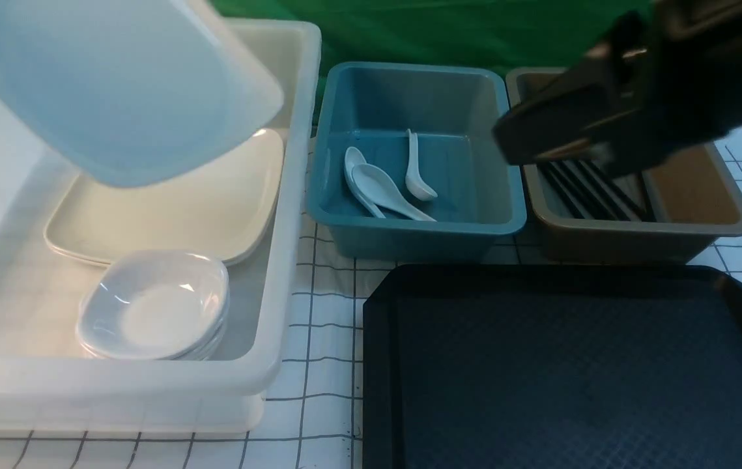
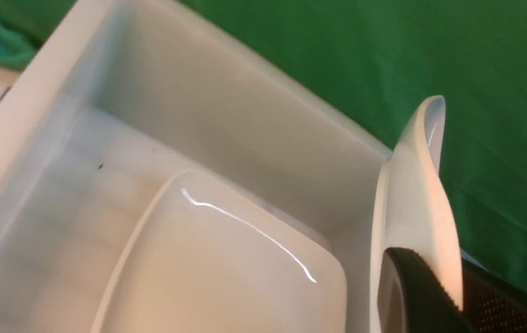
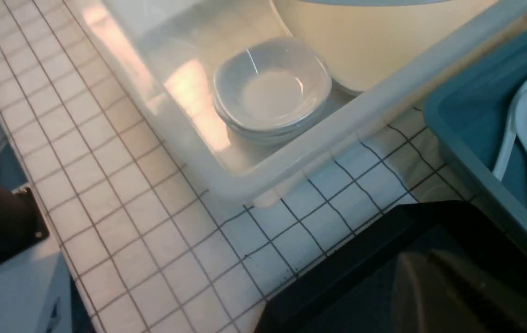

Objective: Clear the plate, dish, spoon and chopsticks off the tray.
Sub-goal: Use the left arm to put the plate into the large storage box on the left

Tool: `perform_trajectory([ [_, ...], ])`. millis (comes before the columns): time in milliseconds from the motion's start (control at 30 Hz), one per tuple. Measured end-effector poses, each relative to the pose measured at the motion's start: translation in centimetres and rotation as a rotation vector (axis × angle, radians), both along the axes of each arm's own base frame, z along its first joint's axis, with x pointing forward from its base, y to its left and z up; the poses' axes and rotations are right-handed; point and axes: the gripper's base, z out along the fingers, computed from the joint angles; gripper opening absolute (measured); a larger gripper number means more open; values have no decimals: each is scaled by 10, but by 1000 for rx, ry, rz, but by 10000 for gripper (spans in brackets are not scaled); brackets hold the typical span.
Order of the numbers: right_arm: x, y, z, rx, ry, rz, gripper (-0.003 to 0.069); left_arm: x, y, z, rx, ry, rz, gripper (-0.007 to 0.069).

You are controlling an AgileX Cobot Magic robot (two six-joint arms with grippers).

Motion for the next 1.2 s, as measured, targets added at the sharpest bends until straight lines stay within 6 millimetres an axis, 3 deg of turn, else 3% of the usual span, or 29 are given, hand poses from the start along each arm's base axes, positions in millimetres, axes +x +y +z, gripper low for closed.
perform_trajectory([
  [33,1,3,-2,-7,6,4,6,0,1,0,2,-3,6,19],
  [167,14,25,-1,-24,3,18,6,-3,3,-37,-64,0,132,20],
  [400,35,45,1,-13,3,12,6,-3,3,-69,-39,44,285,21],
  [533,52,59,-6,-3,37,-19,6,4,0,-82,-64,75,296,21],
  [733,58,66,-11,-21,72,-20,8,17,-14,-104,-99,133,253,21],
  [1067,54,68,-11,-32,90,-8,9,22,-15,-120,-62,183,238,22],
  [1200,54,68,-11,-33,100,-3,9,22,-16,-122,-25,195,212,71],
])
